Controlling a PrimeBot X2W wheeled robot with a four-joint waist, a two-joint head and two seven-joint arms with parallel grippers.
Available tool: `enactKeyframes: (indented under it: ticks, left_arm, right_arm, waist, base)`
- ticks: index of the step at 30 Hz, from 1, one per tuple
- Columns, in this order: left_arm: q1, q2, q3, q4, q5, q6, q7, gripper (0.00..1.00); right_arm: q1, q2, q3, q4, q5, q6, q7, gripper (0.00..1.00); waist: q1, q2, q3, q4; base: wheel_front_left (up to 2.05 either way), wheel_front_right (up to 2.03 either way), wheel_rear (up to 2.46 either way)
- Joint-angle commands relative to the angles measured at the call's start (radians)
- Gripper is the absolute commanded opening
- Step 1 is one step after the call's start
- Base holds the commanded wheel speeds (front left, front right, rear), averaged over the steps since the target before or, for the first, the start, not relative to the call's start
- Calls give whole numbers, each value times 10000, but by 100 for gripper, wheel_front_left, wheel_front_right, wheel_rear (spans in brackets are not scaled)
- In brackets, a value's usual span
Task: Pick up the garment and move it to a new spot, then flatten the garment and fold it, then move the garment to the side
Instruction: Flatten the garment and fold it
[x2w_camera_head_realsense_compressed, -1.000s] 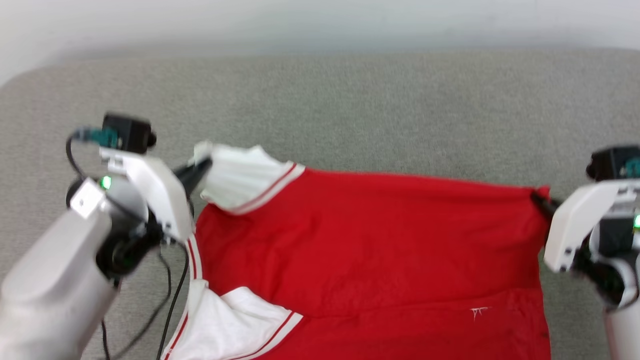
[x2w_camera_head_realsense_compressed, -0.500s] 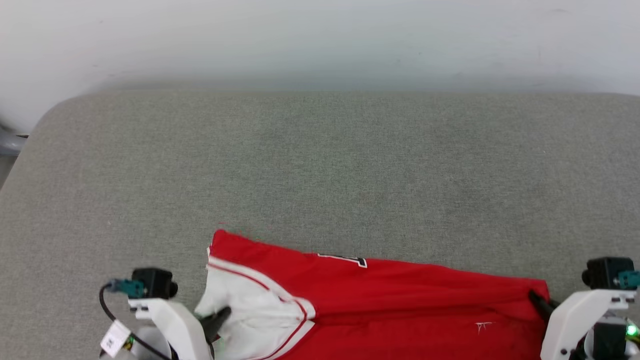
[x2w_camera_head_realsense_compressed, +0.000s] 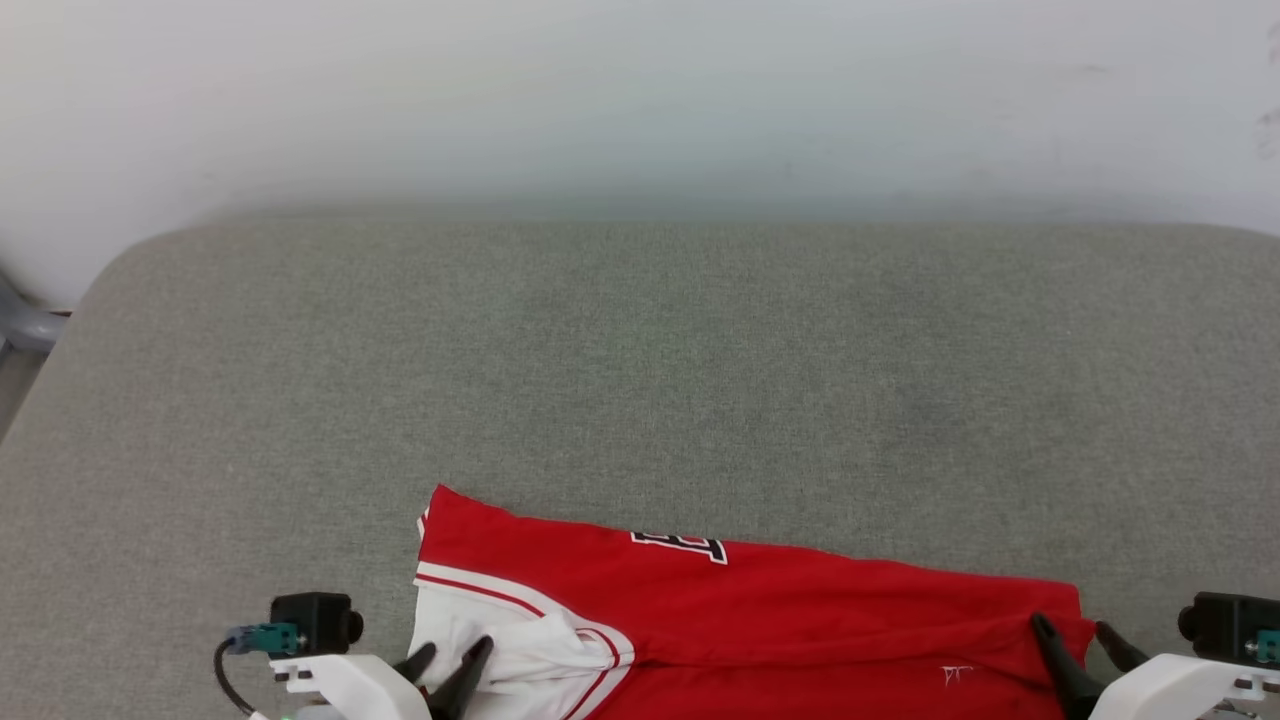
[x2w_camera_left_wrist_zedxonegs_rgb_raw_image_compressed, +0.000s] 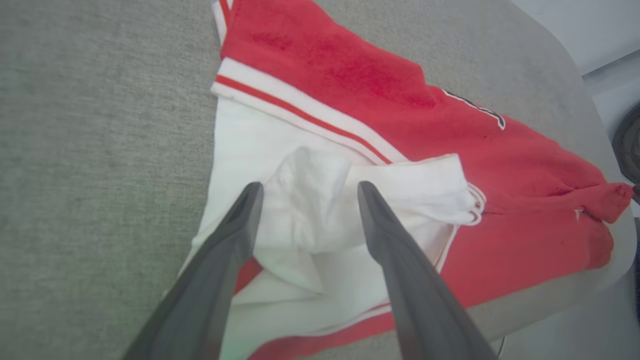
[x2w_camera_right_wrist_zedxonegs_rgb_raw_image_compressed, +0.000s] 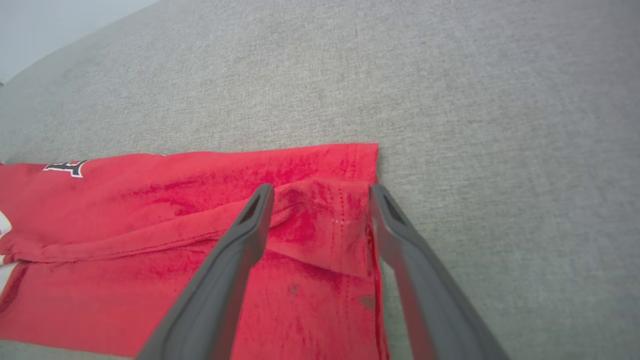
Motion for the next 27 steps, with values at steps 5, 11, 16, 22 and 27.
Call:
enactKeyframes:
  ticks: [5, 11, 16, 22, 27]
  left_arm:
    - [47, -68, 448, -457, 478, 335, -1244, 100]
    - [-203, -22, 769, -1266, 1319, 852, -2435, 100]
    - [-363, 23, 1061, -1898, 2559, 1384, -2988, 100]
    - [-130, -152, 1607, -2830, 4085, 2114, -3111, 100]
    - [142, -323, 2013, -3426, 4867, 2379, -3110, 100]
  right_arm:
    - [252, 31, -303, -659, -222, -8, 140, 100]
    - [320, -56, -925, -1281, -542, -8, 1075, 100]
    - [471, -217, -1216, -1681, -816, -8, 2189, 100]
    - [488, -412, -1142, -1782, -841, -8, 3236, 100]
    - [204, -456, -1019, -1326, -722, -8, 3407, 100]
  waist:
    - [1, 0, -423, -9]
    - [1, 0, -585, 131]
    - [1, 0, -536, 303]
    - [1, 0, -322, 544]
    - [1, 0, -6, 789]
  base:
    - [0, 0, 0]
    - [0, 0, 0]
    - [0, 0, 0]
    - [0, 0, 0]
    - [0, 0, 0]
